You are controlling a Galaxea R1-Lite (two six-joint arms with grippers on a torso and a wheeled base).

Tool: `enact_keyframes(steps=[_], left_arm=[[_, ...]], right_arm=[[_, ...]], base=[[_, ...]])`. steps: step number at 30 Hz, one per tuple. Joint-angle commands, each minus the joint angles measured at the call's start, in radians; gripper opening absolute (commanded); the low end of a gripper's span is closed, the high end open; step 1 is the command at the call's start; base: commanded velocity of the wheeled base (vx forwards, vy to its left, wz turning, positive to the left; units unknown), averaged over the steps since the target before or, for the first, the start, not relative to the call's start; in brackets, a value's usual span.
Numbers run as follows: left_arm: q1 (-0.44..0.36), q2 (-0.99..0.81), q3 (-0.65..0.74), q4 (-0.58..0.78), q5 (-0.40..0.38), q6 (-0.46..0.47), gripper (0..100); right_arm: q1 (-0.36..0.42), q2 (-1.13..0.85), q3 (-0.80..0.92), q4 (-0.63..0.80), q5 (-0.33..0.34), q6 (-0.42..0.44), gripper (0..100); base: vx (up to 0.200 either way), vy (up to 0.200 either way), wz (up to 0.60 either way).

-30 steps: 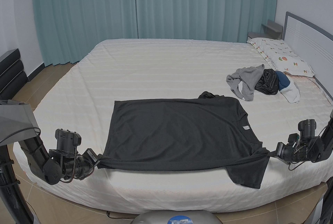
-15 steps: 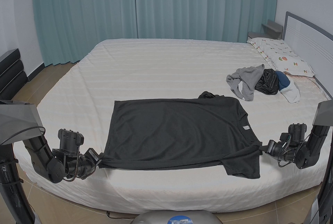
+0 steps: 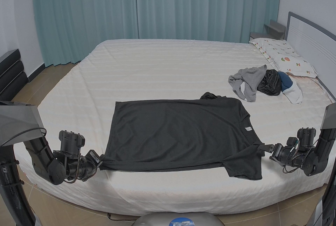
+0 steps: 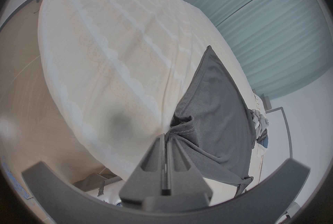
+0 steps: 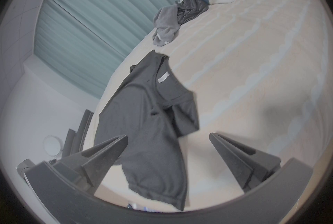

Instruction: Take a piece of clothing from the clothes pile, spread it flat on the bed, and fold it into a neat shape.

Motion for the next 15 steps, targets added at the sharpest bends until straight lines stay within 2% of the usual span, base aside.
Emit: enact_keyframes(steps=[1,3,9,15], left_arm=[[0.000,0.000,0.000,0.000,0.000,0.000,0],[0.000,0.000,0.000,0.000,0.000,0.000,0],[0.000,0.000,0.001,0.000,0.000,0.001,0],[0.000,0.000,0.001,0.000,0.000,0.001,0]], right_arm=[[0.000,-0.042,0.070,0.000,0.053,-0.007,100],[0.015,-0.021,0.081,0.002,0.071,-0.007,100],[0.071,0.061,0.067,-0.004,0.065,-0.008,100],[0.089,0.076,0.052,-0.010,0.074,0.004,100]], base=[[0.000,0.000,0.00],[0.000,0.000,0.00],[0.000,0.000,0.00],[0.000,0.000,0.00]])
